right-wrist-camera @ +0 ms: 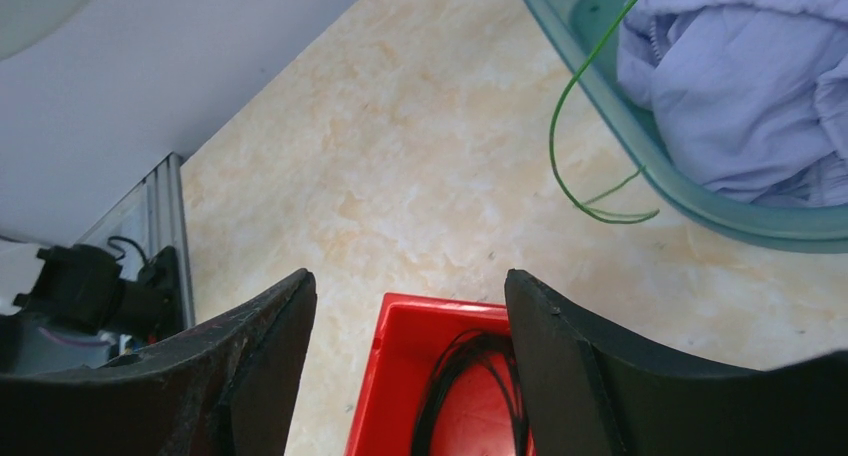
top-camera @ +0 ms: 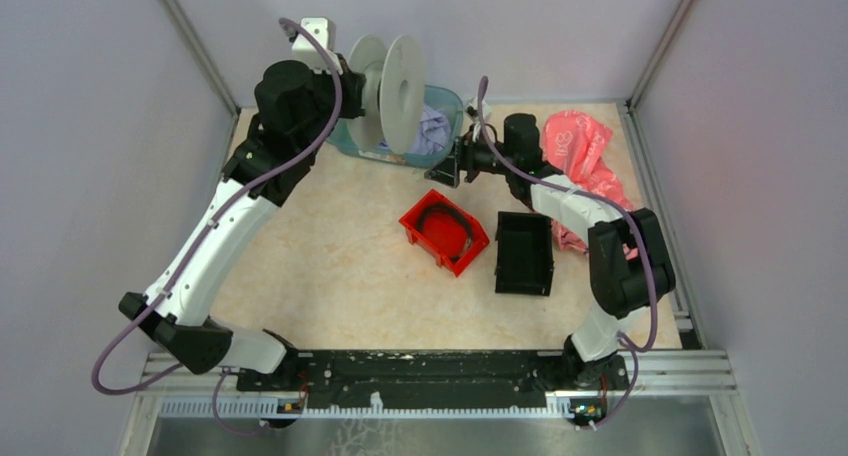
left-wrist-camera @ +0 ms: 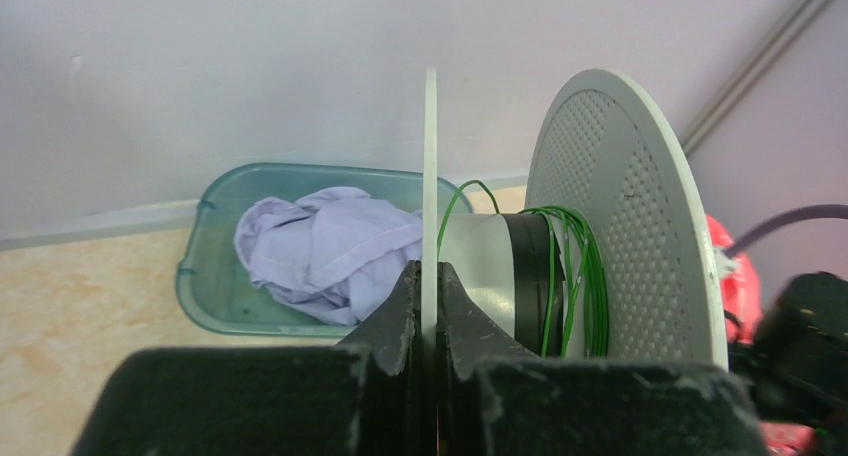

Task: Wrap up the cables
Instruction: Wrap the cable around the cable reel.

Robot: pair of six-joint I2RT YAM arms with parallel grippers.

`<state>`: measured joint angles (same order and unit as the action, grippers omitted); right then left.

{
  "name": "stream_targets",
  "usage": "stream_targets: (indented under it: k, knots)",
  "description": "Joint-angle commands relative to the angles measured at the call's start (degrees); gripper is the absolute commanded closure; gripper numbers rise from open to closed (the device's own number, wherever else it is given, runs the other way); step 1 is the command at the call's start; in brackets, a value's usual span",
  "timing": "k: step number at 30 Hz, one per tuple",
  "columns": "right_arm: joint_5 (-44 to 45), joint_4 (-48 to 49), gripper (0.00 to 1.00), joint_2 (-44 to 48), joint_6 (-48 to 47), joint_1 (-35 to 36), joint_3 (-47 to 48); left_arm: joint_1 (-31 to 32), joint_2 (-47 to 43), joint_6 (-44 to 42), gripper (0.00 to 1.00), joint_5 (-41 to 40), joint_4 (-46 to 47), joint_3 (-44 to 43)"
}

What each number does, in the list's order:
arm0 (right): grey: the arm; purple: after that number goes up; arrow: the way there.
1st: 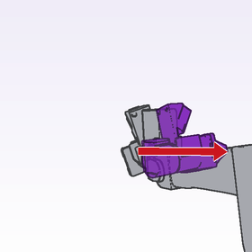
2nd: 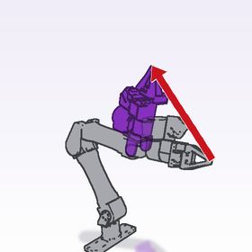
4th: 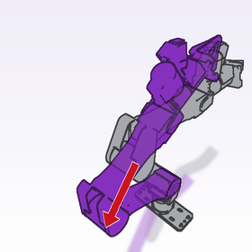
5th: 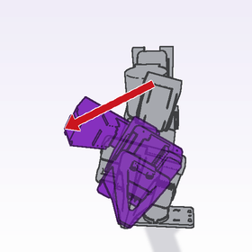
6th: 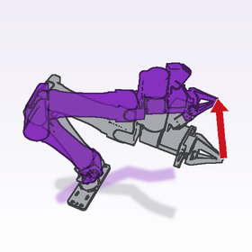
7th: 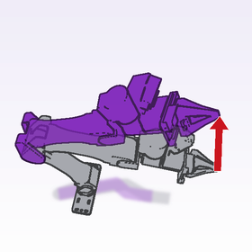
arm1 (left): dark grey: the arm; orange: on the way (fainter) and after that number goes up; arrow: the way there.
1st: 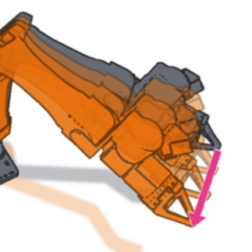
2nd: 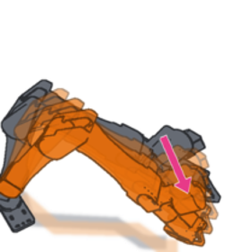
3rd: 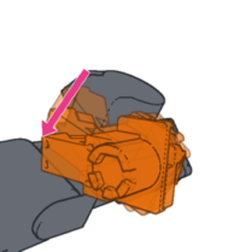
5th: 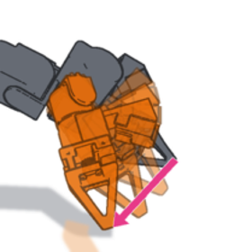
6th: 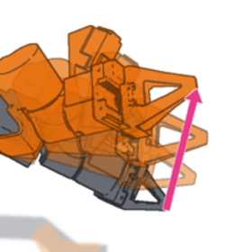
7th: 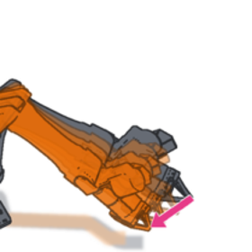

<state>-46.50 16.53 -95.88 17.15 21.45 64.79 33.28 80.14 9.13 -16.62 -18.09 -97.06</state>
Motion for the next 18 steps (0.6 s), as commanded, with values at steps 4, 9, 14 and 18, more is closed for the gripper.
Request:
stream_targets:
  k: [4, 9, 14, 18]
  knots:
    - [6.1, 7.4, 0.29, 3.5, -6.4, -0.5, -1.5, -0.1, 0.3, 7.3, 1.00, 8.7, -0.8, -6.3]
    - [9.3, 6.8, 0.29, 6.8, -10.6, -2.8, -4.1, -0.1, 0.7, 8.9, 1.00, 12.7, -1.2, -6.2]
    - [10.9, 2.7, 0.29, 11.1, -19.2, -3.6, -6.0, -0.1, 0.8, 9.5, 1.00, 14.2, -0.9, -5.5]
    - [10.8, -1.0, 0.30, 13.4, -24.8, -3.6, -6.0, 0.0, 0.7, 9.9, 1.00, 15.3, -0.8, -5.0]
